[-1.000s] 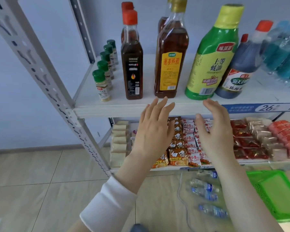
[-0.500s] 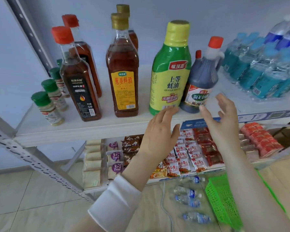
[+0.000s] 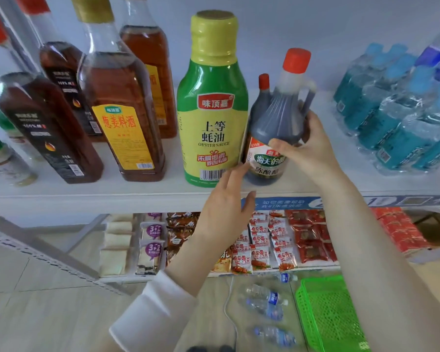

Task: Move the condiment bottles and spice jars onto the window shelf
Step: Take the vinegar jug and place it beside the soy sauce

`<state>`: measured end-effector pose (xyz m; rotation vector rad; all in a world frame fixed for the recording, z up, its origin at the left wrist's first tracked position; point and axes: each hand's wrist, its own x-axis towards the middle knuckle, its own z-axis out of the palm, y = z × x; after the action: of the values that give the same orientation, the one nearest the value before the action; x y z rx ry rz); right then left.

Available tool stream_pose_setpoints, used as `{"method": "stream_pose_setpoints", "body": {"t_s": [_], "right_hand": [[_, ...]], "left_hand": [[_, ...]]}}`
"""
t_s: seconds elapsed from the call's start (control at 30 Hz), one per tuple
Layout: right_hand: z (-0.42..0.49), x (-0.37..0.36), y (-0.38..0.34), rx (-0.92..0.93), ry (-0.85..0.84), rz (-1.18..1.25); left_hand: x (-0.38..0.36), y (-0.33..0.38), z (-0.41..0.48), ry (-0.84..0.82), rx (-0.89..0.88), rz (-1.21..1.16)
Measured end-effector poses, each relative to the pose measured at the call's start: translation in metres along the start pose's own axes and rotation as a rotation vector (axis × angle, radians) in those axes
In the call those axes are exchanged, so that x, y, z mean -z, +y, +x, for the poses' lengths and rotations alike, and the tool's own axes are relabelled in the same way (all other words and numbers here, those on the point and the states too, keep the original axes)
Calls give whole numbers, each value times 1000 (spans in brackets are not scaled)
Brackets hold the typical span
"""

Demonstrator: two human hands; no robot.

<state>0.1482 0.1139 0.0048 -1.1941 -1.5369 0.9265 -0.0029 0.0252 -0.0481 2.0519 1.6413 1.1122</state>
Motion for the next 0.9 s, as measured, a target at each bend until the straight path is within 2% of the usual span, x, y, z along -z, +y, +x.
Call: {"method": "stream_pose_setpoints", "body": {"t_s": [0.2,0.4,0.57,0.9], "right_hand": [[14,-2,0,50,-69,42],[10,-8,-1,145,23,69],[-8,-7,-9,142,56,79],[-80,-31,-38,15,163,181]], "left_hand": [[-11,2,0,40,65,17],[-14,3,-1,6,113,-5],[-9,-1,-5,-40,108,-65],[15,-7,-40,-211,100,-471]]}}
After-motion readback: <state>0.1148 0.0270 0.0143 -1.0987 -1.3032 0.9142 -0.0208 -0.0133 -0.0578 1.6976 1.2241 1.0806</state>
